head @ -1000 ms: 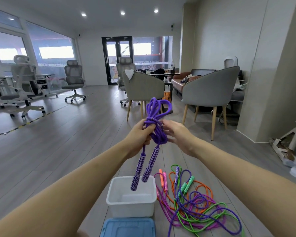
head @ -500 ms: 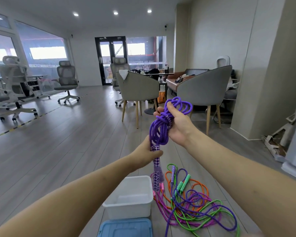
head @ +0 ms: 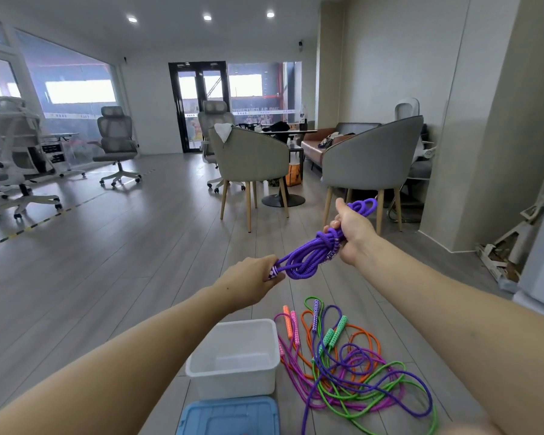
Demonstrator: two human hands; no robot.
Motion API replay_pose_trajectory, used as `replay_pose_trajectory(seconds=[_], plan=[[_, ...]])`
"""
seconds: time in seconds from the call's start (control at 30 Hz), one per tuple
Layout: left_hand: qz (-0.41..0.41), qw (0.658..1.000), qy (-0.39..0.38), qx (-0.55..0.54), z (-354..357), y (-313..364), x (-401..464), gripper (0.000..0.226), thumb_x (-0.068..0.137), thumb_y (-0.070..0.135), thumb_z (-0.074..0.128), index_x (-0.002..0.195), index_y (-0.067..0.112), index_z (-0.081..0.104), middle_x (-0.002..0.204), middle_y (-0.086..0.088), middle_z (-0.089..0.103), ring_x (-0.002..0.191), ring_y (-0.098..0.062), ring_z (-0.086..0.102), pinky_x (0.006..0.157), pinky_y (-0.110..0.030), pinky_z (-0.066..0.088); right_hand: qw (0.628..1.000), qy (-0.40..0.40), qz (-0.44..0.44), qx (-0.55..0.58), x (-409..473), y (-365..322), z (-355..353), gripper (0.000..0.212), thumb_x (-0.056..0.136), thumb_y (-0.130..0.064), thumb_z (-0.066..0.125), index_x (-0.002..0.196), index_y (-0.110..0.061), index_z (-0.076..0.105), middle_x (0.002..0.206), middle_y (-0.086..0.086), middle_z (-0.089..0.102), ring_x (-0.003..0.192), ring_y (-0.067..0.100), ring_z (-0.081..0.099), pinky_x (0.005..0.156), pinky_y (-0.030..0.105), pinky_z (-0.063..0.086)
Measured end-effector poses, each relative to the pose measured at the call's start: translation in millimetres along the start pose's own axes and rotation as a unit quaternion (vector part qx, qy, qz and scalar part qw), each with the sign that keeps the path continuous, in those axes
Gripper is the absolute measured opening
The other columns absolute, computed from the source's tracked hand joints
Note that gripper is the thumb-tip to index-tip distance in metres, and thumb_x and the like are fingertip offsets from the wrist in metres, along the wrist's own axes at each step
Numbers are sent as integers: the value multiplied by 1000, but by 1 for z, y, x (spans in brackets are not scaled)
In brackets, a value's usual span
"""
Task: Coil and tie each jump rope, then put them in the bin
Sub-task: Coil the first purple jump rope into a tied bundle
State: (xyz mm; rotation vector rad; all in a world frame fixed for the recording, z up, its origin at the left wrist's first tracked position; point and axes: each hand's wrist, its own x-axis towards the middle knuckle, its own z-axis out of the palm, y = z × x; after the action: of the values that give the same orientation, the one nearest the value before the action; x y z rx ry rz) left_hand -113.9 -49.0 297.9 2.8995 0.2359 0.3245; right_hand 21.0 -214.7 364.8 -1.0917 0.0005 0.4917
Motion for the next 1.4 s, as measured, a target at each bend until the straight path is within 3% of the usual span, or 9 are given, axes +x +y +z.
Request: replay_pose_trajectory(seconds=[0.2,0.43,0.57,0.7,0.83,0.9,1.03,1.2,1.4], plan=[[34,999,13,27,1,0,2,21,106,39,51,114,20,55,86,4,62,73,-13,59,70,-25,51,997,27,9,69,3,-9,-7,38,102,-38,61,74,-14,51,52,-1,49,55,16,56,66,36,58],[53,998,36,13,17,15,-7,24,106,38,50,117,16,54,86,3,59,72,-13,55,68,-24,47,990,11,29,135,5,-19,-7,46,101,-38,63,65,-15,46,43,-4,43,38,12,50,55,28,50],[18,990,5,-136,26,22,-10,14,105,37,55,104,23,50,82,4,58,68,-9,53,66,-21,45,987,-108,-5,120,2,-18,-5,47,99,-38,66,61,-16,49,51,-4,45,51,14,53,67,30,55],[-19,964,-34,-264,33,20,-11,12,99,29,64,104,26,54,95,-2,63,79,-12,59,80,-34,57,980,-181,-20,84,-5,-15,4,36,92,-39,75,70,-15,59,62,-3,52,59,13,54,77,34,57],[-41,898,-86,-430,18,25,-10,66,86,36,81,139,29,43,124,-1,62,110,-16,65,90,-29,55,972,-225,-23,72,-8,-14,1,28,88,-38,76,81,-14,64,73,0,56,72,17,61,93,37,53],[-25,870,-58,-489,8,35,-8,72,88,42,76,148,28,38,131,1,61,118,-12,63,94,-25,52,971,-234,-38,38,-9,-9,0,29,90,-39,74,78,-14,65,77,2,60,79,20,66,101,40,52],[-9,856,-1,-518,5,59,-5,45,101,34,63,140,20,47,126,-4,67,116,-18,67,99,-34,56,966,-249,-62,-16,-17,-2,6,31,95,-40,67,88,-10,68,92,8,70,99,25,69,111,45,48],[-17,872,73,-484,8,59,-7,18,104,21,57,121,16,57,111,-12,70,103,-26,70,91,-42,61,965,-251,-52,-57,-28,-9,1,56,97,-50,61,129,-5,67,122,15,72,116,29,68,98,42,57],[-40,891,131,-432,3,45,-16,17,102,28,61,118,25,58,105,-1,69,99,-19,69,90,-41,60,957,-201,-95,-186,-29,-7,-6,47,94,-57,62,105,-13,75,98,7,75,100,27,67,97,44,51]])
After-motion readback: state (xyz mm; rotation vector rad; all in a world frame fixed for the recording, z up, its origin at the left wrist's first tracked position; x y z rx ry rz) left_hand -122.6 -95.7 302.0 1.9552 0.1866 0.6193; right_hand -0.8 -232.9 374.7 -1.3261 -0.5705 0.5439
